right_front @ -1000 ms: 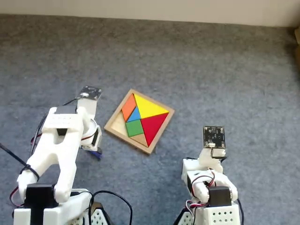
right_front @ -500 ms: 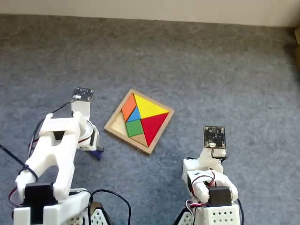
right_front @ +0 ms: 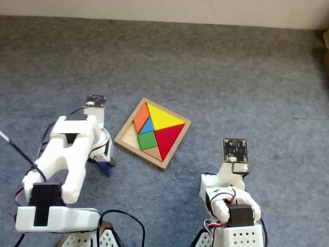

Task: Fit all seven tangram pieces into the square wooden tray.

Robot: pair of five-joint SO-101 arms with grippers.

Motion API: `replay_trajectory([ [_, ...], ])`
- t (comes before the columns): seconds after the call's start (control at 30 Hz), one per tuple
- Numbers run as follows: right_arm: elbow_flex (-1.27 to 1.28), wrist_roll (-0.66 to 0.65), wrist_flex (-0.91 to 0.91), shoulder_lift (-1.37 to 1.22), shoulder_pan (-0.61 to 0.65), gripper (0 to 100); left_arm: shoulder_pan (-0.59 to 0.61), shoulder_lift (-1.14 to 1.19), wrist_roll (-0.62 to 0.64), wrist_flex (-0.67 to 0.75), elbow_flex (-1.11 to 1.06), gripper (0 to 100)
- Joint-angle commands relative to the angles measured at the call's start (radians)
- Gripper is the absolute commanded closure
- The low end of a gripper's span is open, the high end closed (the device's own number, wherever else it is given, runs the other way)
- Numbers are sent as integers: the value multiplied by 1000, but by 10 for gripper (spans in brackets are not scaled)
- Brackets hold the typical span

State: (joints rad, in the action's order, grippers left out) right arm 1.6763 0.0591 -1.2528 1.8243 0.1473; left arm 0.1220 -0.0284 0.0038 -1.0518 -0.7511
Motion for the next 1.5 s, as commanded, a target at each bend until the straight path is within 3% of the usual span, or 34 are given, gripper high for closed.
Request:
replay_trajectory([
  [0.0,104,-9,-5,18,-10,991,-42,8,-52,3,36,890],
  [0.23,104,-9,-5,18,-10,991,-45,-30,-60,-44,42,908],
  [0.7,104,-9,-5,18,-10,991,-47,-423,-51,-63,-42,927],
  [0.77,104,-9,-5,18,-10,991,-51,-435,3,-61,-39,927],
  [1.03,104,-9,-5,18,-10,991,-199,-364,155,61,-25,928],
  [1.47,104,-9,-5,18,-10,991,-217,-47,209,132,179,929],
])
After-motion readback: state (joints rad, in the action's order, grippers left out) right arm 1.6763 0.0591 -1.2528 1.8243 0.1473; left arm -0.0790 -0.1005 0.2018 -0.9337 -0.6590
